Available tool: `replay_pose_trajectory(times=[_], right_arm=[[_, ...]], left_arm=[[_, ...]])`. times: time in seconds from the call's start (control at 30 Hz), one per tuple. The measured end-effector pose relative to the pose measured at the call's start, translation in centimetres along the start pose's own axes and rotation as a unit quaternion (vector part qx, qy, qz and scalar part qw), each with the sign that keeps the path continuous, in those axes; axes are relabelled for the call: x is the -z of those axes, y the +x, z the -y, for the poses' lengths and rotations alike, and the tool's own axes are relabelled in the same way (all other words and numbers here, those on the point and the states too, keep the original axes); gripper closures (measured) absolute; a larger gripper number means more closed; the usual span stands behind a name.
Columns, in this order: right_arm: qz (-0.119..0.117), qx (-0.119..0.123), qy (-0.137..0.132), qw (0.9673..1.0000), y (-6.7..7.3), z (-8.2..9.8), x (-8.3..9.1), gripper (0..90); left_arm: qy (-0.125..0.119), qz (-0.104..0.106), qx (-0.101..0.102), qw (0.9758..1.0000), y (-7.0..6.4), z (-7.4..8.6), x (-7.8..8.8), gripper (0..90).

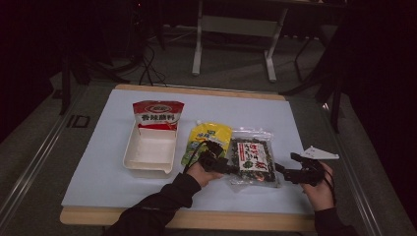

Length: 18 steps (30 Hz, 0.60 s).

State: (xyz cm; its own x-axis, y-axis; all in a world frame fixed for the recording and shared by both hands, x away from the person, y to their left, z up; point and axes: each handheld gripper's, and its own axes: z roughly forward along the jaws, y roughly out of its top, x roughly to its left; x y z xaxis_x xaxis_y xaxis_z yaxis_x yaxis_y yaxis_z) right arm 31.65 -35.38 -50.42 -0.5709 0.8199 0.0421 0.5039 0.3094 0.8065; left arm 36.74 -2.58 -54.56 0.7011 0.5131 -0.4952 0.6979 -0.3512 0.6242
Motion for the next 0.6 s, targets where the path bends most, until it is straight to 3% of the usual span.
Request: replay_pose_trajectory(times=[0.2,0.43,0.57,0.6], right_arm=[[-0.008,0.003,0.005,1.0,0.1,0.1,-0.4,17.0],[-0.006,0.0,0.005,1.0,-0.1,0.2,-0.5,17.5],[-0.004,0.015,0.001,0.9999,-0.1,0.2,-0.6,18.5],[-0.023,0.022,0.003,0.9995,-0.1,0.2,-0.8,19.0]], left_arm=[[0.007,0.012,0.016,0.9998,0.5,-0.5,-0.9,42.2],[0.016,0.015,0.001,0.9997,0.4,-0.5,-1.0,55.7],[0.013,0.018,0.001,0.9998,0.2,-0.5,-1.1,61.6],[0.014,0.026,0.001,0.9996,0.2,-0.5,-1.2,63.4]])
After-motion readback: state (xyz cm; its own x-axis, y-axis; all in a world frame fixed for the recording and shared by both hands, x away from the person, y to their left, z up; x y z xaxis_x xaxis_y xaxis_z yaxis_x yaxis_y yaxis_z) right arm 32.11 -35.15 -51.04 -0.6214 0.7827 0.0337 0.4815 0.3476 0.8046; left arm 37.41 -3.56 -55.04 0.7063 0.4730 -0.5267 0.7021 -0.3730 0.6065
